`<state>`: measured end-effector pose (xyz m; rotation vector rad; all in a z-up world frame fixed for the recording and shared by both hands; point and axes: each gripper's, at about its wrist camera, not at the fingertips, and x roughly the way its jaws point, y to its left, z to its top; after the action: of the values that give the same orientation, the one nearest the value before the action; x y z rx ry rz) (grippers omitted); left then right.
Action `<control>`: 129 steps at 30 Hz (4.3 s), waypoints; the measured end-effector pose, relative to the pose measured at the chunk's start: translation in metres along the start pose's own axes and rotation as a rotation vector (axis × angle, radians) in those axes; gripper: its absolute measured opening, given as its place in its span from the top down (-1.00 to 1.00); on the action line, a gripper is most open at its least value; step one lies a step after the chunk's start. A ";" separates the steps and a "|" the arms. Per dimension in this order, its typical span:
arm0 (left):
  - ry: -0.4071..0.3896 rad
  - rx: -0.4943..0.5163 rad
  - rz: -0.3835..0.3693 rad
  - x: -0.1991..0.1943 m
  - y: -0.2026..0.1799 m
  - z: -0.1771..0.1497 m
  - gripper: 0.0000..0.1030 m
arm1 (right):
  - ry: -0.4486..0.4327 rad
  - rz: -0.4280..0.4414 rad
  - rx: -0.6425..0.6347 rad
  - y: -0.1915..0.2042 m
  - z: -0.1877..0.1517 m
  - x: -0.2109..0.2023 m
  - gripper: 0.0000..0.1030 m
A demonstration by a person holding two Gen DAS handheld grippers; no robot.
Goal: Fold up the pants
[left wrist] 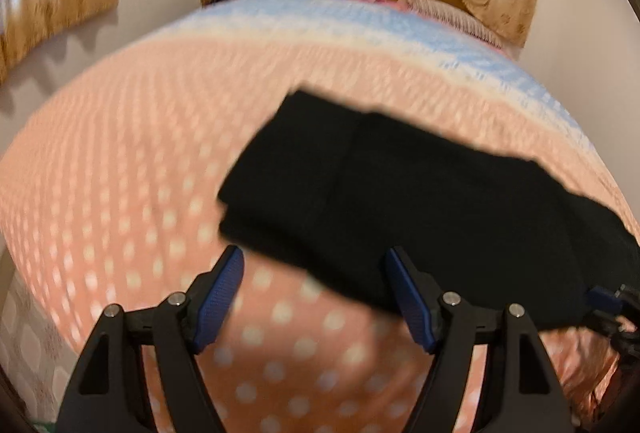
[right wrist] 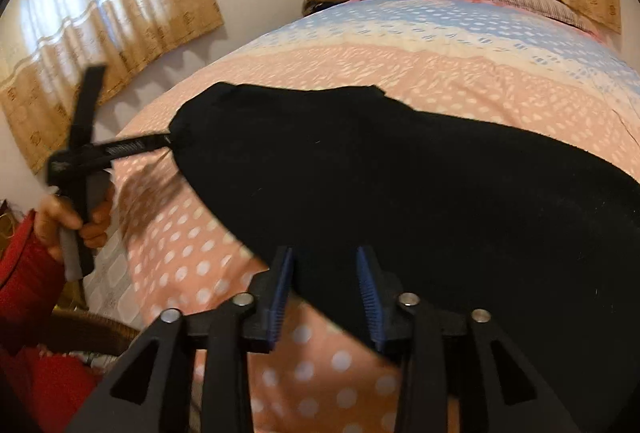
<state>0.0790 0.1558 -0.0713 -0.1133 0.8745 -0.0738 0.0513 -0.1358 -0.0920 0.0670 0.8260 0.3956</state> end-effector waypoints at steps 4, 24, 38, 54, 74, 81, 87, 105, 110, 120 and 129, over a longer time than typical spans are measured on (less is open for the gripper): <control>-0.013 0.044 0.038 -0.010 -0.009 0.000 -0.48 | 0.019 0.021 0.035 0.001 0.005 0.002 0.16; -0.068 0.165 0.141 0.000 -0.064 0.022 -0.49 | -0.203 0.190 0.209 -0.006 0.021 -0.031 0.07; -0.010 0.173 -0.154 0.002 -0.158 0.023 -0.49 | -0.355 -0.742 0.763 -0.297 -0.124 -0.296 0.07; 0.028 0.248 -0.174 -0.007 -0.204 0.005 -0.49 | -0.165 -0.591 0.811 -0.353 -0.176 -0.276 -0.23; 0.018 0.173 -0.248 -0.013 -0.179 0.005 -0.49 | -0.174 -0.604 0.535 -0.256 -0.082 -0.267 0.76; 0.034 0.136 -0.289 -0.008 -0.169 0.003 -0.49 | -0.103 -0.387 0.211 -0.128 0.000 -0.182 0.76; 0.012 0.126 -0.294 -0.013 -0.154 0.006 -0.49 | 0.044 -0.452 -0.028 -0.059 -0.010 -0.058 0.47; 0.024 0.238 -0.311 -0.010 -0.182 -0.006 -0.49 | -0.260 -0.093 0.327 -0.112 0.000 -0.111 0.56; 0.010 0.268 -0.310 -0.019 -0.191 -0.005 -0.49 | -0.120 0.047 0.364 -0.119 0.011 -0.030 0.55; -0.043 0.398 -0.397 -0.033 -0.249 0.002 -0.49 | -0.393 -0.072 0.387 -0.133 -0.001 -0.142 0.55; -0.081 0.501 -0.468 -0.029 -0.348 -0.017 -0.49 | -0.195 -0.342 0.516 -0.220 -0.041 -0.153 0.55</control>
<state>0.0409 -0.1874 -0.0154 0.1502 0.7126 -0.7156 -0.0023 -0.3998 -0.0585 0.4311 0.7130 -0.1524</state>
